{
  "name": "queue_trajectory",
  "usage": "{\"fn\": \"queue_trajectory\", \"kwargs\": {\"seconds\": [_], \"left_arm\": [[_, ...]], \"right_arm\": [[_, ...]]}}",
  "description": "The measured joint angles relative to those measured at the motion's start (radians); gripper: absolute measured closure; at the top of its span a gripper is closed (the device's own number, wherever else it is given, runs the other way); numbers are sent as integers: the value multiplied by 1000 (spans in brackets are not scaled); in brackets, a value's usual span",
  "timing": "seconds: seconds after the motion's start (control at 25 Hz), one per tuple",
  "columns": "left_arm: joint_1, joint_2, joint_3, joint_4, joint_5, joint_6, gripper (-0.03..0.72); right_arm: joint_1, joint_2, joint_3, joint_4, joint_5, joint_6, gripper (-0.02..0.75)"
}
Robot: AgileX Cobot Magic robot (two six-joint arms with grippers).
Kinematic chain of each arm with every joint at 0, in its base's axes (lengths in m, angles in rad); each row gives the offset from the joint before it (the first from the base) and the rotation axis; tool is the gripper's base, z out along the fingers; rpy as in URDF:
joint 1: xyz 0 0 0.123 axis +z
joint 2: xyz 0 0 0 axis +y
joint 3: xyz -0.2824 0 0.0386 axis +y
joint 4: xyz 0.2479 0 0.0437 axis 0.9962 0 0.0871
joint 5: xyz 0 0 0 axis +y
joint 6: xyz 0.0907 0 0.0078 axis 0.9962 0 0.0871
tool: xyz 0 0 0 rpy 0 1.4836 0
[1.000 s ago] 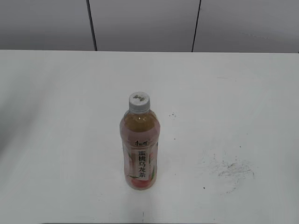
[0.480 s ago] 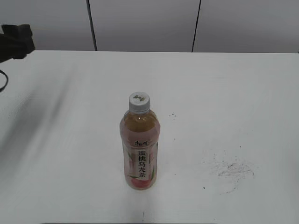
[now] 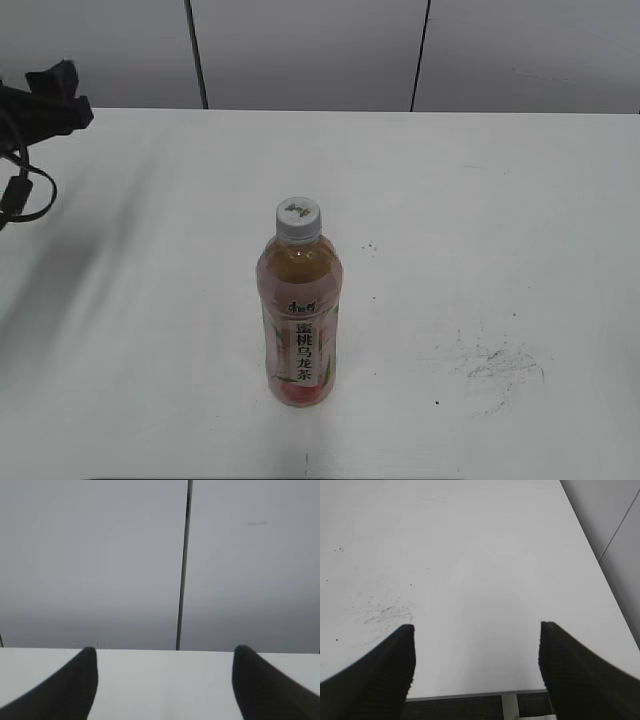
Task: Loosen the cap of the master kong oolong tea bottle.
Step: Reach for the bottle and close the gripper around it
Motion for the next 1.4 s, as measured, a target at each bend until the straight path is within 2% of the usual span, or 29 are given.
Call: {"fn": "queue_trajectory", "kwargs": {"seconds": [0.12, 0.24, 0.48, 0.68, 0.88, 1.2, 1.4], "left_arm": [[0, 27, 0, 1, 6, -23, 190], [0, 60, 0, 59, -19, -29, 190], [0, 72, 48, 336, -168, -77, 190], [-1, 72, 168, 409, -217, -167, 190], [-1, 72, 240, 580, -219, -219, 188], [-1, 71, 255, 919, -220, -344, 148], [-1, 71, 255, 1045, -220, -423, 118]], "right_arm": [[0, 0, 0, 0, 0, 0, 163], [0, 0, 0, 0, 0, 0, 163], [0, 0, 0, 0, 0, 0, 163], [0, 0, 0, 0, 0, 0, 163], [0, 0, 0, 0, 0, 0, 163], [0, 0, 0, 0, 0, 0, 163], [0, 0, 0, 0, 0, 0, 163]]}}
